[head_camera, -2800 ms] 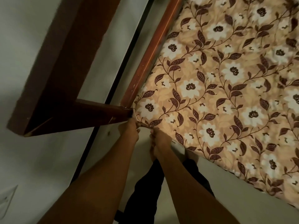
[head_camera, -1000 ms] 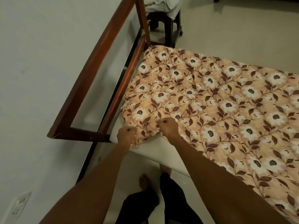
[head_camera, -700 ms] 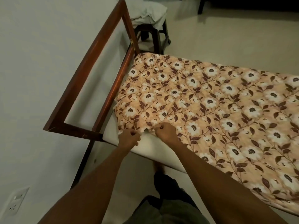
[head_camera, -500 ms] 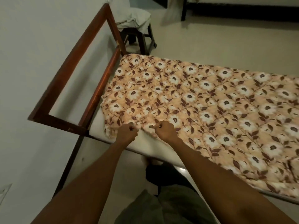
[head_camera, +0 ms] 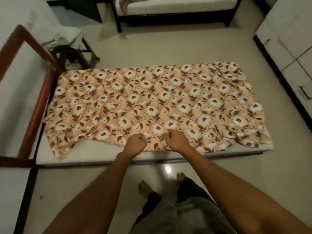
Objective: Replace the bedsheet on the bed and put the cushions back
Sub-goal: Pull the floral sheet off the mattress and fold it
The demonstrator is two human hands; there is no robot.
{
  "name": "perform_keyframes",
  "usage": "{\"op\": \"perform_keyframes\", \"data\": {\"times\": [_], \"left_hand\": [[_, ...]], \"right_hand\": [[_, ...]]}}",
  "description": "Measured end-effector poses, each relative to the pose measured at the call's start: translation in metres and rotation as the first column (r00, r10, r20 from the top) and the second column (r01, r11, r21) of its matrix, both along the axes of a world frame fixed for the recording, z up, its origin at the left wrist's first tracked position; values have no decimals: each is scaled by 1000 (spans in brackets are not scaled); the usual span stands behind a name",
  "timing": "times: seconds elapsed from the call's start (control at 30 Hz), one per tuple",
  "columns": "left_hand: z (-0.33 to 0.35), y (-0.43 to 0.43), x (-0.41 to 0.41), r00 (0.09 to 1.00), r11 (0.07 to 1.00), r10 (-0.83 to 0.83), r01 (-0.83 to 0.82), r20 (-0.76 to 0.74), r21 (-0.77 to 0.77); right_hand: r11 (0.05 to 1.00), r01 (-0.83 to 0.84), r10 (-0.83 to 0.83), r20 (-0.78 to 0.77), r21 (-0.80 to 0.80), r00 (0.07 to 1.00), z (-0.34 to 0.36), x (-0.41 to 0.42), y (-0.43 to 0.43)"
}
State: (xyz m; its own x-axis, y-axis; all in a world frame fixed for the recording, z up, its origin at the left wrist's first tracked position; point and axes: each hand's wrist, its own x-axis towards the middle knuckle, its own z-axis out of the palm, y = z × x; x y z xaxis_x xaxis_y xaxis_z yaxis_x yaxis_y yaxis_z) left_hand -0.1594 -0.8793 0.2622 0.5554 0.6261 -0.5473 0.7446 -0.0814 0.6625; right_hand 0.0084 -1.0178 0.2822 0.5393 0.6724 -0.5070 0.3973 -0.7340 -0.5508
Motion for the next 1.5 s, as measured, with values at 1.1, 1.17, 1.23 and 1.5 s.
{"op": "perform_keyframes", "data": {"times": [1.1, 1.17, 1.23, 1.5], "left_hand": [[-69, -421, 563, 971, 957, -211, 229, -117, 177], [-71, -436, 591, 980, 973, -171, 185, -106, 139], [-68, -445, 622, 983, 982, -149, 160, -106, 100], [-57, -452, 746, 997, 991, -8, 18, -77, 131]], "right_hand": [[997, 40, -31, 153, -60, 988, -13, 522, -453], [995, -21, 34, 130, -96, 991, -9, 555, -462], [991, -78, 90, 111, -106, 990, -6, 590, -467], [970, -235, 240, 84, -69, 967, -1, 732, -448]]}}
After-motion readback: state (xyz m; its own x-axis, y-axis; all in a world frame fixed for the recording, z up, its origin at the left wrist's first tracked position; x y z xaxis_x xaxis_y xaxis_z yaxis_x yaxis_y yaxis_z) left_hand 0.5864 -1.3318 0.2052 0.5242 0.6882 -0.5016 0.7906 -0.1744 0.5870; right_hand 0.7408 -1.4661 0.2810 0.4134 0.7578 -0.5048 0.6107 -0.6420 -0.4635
